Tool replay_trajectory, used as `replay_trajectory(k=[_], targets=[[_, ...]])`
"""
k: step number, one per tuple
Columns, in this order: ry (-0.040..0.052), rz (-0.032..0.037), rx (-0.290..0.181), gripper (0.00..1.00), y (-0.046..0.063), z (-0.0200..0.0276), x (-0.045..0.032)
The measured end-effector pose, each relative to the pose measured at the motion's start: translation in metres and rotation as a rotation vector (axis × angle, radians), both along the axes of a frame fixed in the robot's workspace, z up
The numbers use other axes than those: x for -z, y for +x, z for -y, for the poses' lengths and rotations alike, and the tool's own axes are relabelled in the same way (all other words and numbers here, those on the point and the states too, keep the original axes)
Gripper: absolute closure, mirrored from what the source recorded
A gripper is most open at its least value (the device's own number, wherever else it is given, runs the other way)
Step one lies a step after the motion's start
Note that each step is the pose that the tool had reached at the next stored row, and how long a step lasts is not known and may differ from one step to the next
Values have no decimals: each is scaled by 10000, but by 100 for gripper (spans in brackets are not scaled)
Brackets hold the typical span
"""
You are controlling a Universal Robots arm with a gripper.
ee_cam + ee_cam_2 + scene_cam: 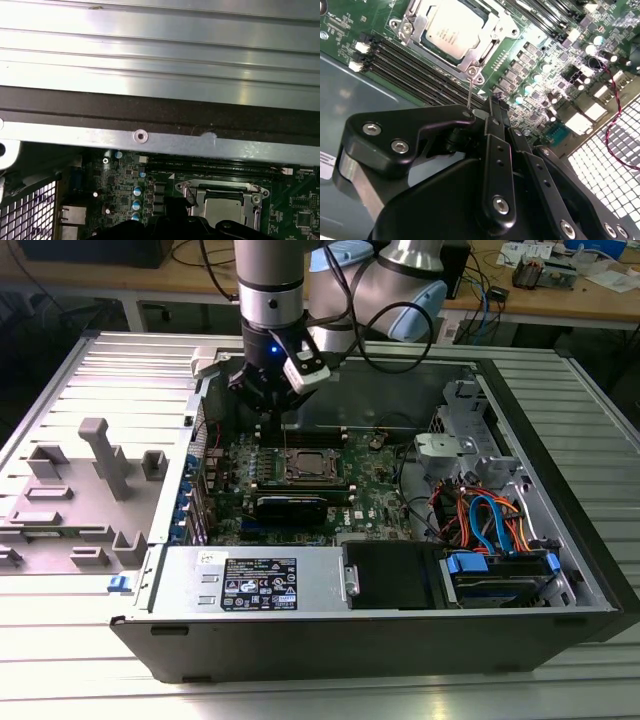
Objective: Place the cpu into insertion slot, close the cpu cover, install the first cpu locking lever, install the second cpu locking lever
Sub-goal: 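Install the first cpu locking lever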
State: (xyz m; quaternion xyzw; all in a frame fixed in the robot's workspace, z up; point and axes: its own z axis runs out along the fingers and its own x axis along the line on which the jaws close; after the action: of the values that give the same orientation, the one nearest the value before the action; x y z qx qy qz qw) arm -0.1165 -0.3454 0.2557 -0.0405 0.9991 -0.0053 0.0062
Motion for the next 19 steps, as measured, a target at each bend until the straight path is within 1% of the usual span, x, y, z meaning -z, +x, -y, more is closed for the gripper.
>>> replay_trajectory(k=[3, 5, 9, 13, 19], targets=[[1, 0, 1, 89, 61, -4, 0], [1, 0, 0, 89, 135, -4, 0], [0, 0, 0, 89, 207, -4, 0], [1, 0, 0, 89, 232, -4, 0], [0, 0, -1, 89, 233, -4, 0]])
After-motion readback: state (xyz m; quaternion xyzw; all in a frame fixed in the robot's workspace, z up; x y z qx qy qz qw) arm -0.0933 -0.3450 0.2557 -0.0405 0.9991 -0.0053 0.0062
